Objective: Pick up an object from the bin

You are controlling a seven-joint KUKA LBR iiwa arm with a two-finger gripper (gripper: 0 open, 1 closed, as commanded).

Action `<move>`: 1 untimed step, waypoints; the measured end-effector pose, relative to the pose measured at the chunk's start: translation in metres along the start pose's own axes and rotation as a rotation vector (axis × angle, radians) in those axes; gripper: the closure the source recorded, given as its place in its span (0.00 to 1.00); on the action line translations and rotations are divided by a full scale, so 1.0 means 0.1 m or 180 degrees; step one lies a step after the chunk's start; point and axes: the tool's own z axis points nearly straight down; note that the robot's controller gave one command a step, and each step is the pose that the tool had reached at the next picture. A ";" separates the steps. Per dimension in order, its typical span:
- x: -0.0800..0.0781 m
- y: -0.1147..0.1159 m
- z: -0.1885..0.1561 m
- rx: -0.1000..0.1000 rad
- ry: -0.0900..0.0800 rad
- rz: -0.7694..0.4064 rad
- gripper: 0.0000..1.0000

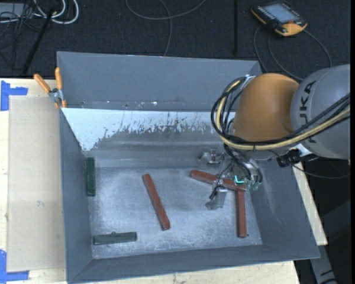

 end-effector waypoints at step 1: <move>-0.02 0.00 -0.03 0.0000 -0.0023 0.0000 0.00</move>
Offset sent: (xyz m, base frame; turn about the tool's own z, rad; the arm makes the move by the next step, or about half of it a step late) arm 0.0522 -0.0485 -0.0808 0.0256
